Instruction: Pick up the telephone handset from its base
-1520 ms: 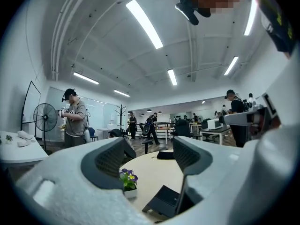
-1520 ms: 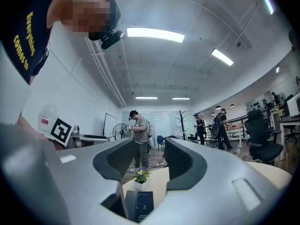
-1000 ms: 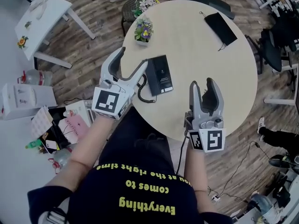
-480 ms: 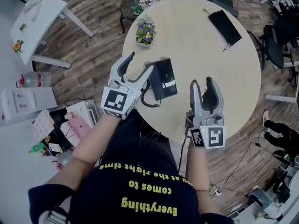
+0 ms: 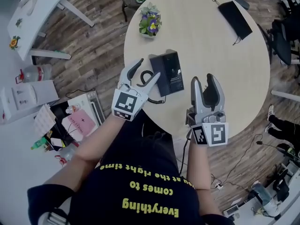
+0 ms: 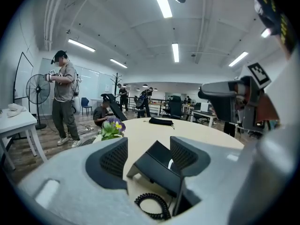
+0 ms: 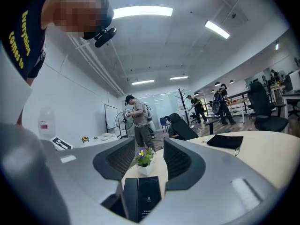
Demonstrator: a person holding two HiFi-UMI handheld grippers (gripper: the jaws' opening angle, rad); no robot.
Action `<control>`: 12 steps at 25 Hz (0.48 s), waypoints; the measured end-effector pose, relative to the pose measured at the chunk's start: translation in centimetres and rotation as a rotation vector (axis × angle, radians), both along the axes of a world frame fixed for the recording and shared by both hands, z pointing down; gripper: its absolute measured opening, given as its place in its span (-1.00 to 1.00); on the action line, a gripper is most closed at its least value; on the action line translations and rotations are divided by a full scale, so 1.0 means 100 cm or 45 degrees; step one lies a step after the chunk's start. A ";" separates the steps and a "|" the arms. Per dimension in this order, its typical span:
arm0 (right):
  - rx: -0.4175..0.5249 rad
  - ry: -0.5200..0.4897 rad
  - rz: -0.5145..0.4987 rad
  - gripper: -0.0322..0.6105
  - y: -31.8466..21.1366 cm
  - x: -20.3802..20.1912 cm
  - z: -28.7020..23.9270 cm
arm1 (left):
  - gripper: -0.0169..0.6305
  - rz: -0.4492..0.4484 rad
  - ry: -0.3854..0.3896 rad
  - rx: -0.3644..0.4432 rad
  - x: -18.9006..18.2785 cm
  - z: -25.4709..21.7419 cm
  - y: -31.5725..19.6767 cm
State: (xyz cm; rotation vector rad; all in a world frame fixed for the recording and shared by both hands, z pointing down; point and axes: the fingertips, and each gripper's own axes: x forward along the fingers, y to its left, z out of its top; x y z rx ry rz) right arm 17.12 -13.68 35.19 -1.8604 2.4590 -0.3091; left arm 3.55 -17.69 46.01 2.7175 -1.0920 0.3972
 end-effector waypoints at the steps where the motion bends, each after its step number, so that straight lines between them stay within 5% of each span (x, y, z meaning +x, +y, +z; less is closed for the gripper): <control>1: -0.015 -0.008 0.002 -0.30 0.001 -0.001 0.005 | -0.06 0.004 -0.022 -0.014 0.001 0.008 0.004; 12: -0.092 0.092 0.007 -0.29 0.014 0.001 0.044 | -0.15 -0.013 -0.034 -0.268 0.007 0.083 0.016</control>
